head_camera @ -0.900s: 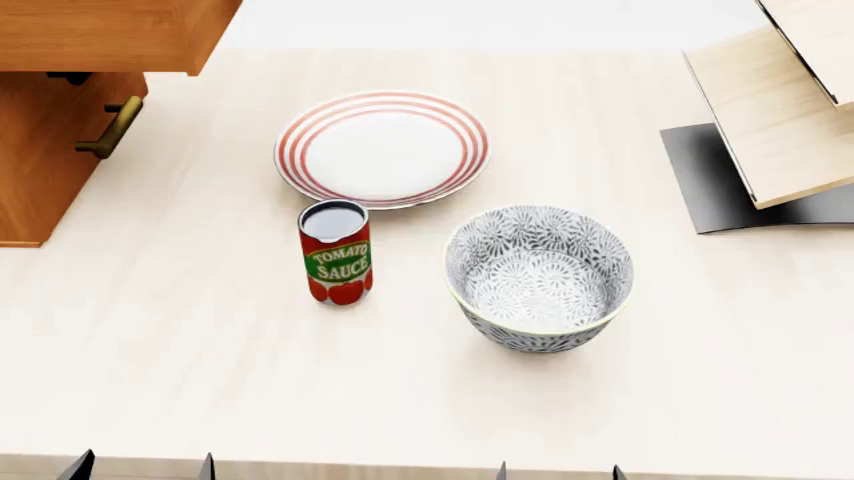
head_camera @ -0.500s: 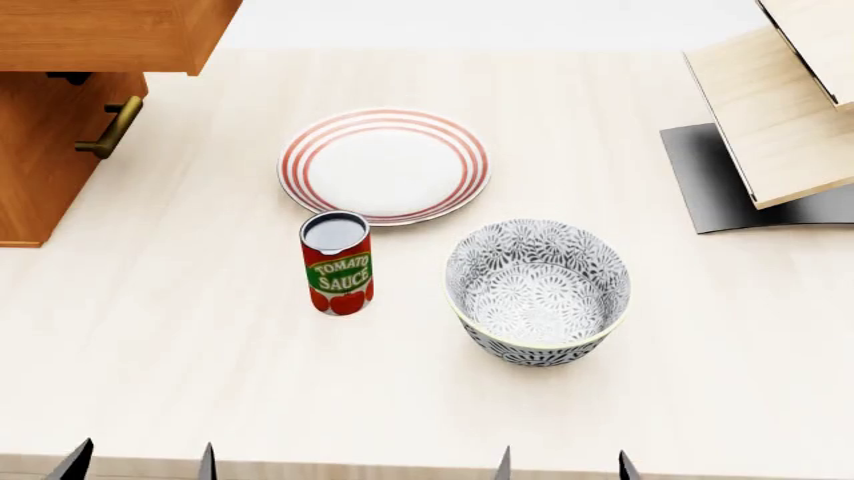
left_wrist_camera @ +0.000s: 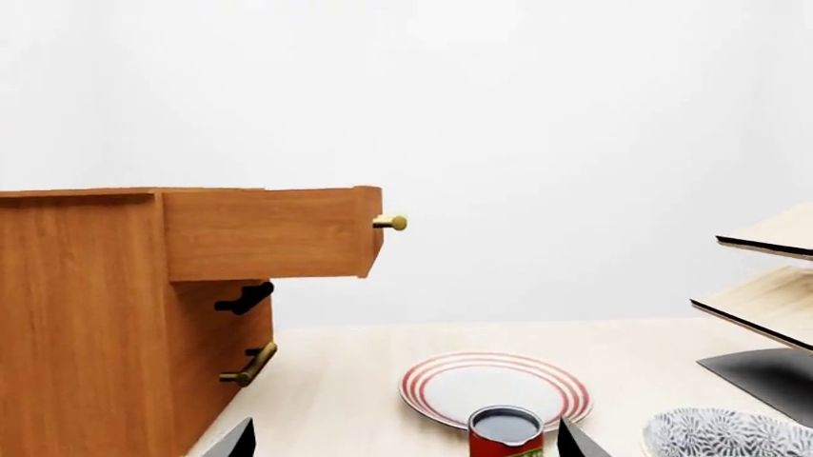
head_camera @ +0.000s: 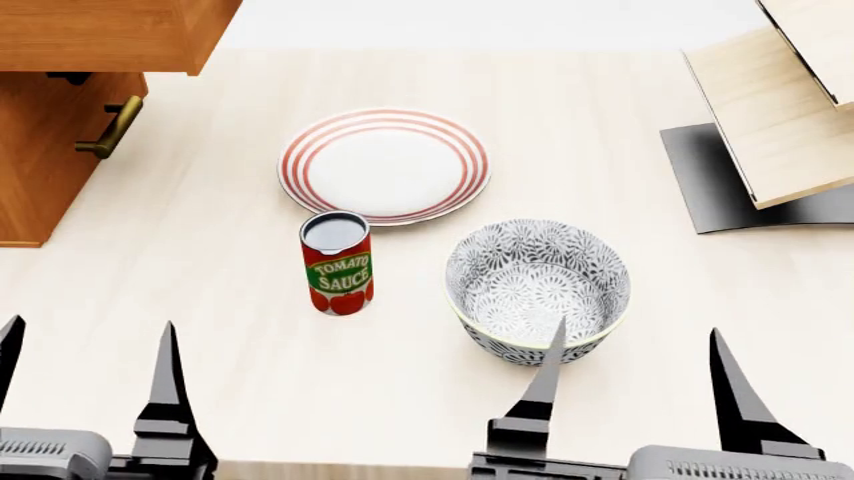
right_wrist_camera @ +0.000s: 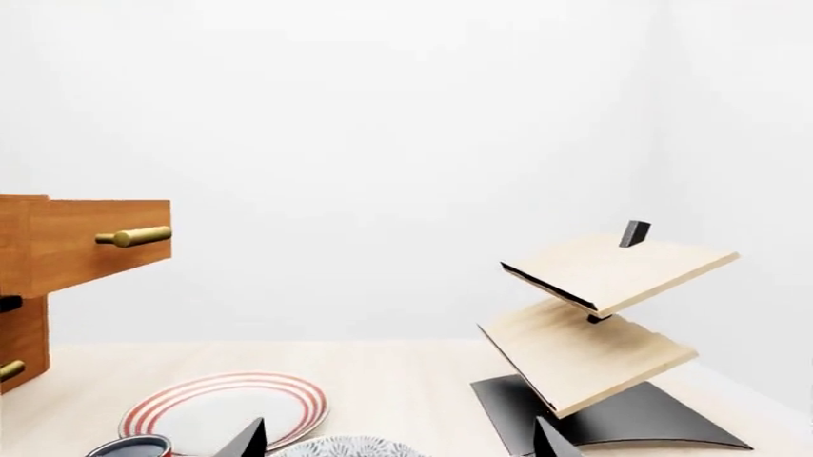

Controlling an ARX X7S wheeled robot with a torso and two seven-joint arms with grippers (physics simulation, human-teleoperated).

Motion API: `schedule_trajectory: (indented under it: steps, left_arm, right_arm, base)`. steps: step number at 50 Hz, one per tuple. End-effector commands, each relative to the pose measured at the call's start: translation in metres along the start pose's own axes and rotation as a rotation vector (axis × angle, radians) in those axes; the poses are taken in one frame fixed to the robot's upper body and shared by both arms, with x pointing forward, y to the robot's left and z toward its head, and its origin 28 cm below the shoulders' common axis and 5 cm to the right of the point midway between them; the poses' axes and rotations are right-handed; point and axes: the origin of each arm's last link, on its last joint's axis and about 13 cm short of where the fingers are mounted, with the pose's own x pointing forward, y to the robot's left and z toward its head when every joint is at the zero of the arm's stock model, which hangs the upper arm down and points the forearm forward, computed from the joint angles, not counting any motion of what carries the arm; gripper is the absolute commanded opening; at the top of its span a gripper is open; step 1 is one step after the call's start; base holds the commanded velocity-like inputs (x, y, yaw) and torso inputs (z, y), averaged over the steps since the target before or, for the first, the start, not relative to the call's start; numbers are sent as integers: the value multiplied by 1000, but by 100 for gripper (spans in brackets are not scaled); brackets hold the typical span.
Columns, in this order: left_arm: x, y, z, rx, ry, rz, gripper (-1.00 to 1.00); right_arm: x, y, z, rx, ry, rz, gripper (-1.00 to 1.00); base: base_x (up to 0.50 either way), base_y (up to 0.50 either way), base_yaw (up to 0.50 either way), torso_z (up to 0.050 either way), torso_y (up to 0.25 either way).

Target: Close the top drawer of the cabinet.

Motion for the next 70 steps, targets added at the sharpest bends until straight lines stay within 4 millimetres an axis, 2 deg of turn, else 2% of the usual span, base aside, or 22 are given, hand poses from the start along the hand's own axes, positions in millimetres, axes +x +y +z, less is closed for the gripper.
schedule_trajectory:
  steps: [1, 7, 46, 60, 70]
  left_arm:
    - [-3, -4, 26, -2, -76, -22, 100]
    - [-6, -10, 30, 36, -149, -4, 100]
    - [3, -26, 18, 70, -77, -140, 100]
    - [5, -31, 16, 102, -82, -173, 100]
    - [20, -36, 17, 120, -83, -169, 100]
  right_arm:
    - [-4, -3, 23, 2, -61, -7, 100]
    - [-6, -3, 29, 13, -75, 14, 100]
    - [-3, -1, 22, 7, -66, 41, 100]
    - [-4, -1, 23, -1, -85, 42, 100]
    - [-4, 0, 22, -11, -84, 50, 100]
  base:
    - [0, 0, 0, 0, 0]
    - [168, 0, 0, 0, 0]
    - [498, 0, 0, 0, 0]
    - [0, 0, 0, 0, 0]
    - [0, 0, 0, 0, 0]
